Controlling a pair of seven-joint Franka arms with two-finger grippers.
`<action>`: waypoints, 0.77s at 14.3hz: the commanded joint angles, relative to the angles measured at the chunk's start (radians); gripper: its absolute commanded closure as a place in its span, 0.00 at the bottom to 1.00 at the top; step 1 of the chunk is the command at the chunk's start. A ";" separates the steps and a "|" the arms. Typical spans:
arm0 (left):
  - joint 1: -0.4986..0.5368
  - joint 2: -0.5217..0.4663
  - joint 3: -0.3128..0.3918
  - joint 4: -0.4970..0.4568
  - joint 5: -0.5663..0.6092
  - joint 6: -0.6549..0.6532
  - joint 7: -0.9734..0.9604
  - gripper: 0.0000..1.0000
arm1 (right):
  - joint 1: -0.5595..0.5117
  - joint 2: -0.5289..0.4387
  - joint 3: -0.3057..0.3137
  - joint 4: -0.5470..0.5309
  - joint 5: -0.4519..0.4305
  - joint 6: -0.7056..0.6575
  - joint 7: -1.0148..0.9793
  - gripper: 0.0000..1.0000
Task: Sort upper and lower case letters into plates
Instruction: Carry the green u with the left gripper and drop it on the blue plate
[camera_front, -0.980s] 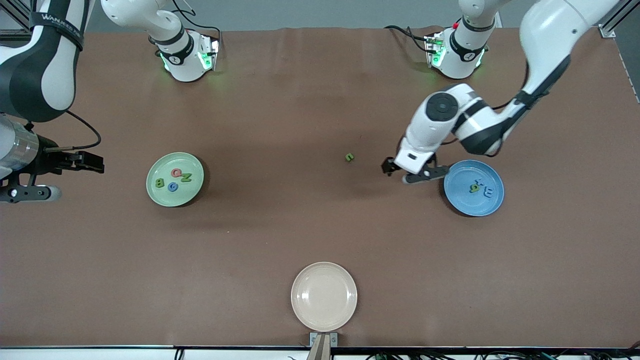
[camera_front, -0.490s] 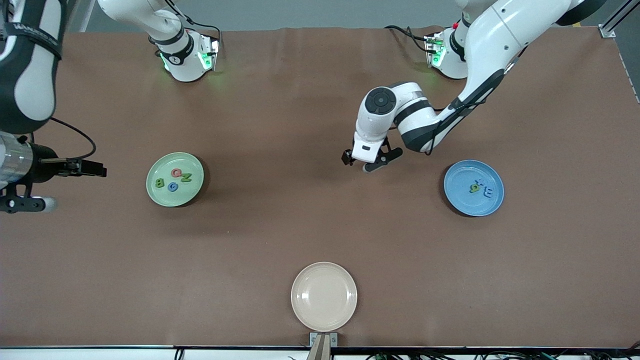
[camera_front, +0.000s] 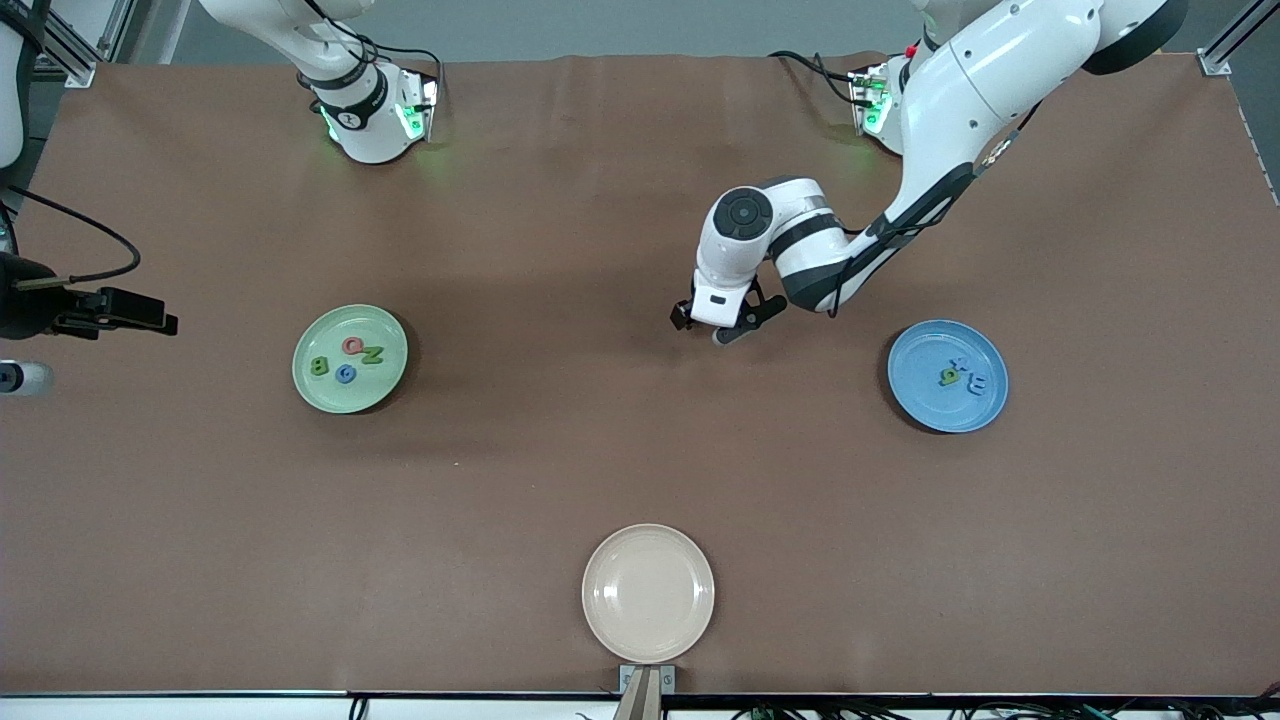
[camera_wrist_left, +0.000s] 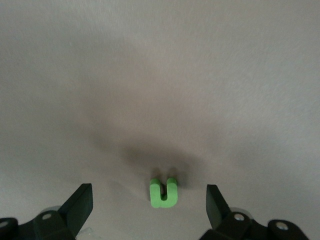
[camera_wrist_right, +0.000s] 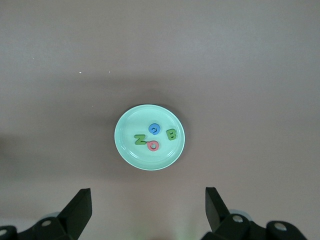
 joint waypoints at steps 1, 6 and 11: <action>-0.018 0.017 0.010 0.017 -0.016 0.006 -0.021 0.07 | -0.057 -0.061 0.086 -0.056 -0.038 0.013 0.079 0.00; -0.057 0.037 0.034 0.050 -0.015 0.006 -0.024 0.26 | -0.056 -0.136 0.084 -0.143 -0.041 0.039 0.078 0.00; -0.075 0.038 0.051 0.056 -0.016 0.005 -0.024 0.44 | -0.046 -0.205 0.087 -0.191 -0.076 0.041 0.078 0.00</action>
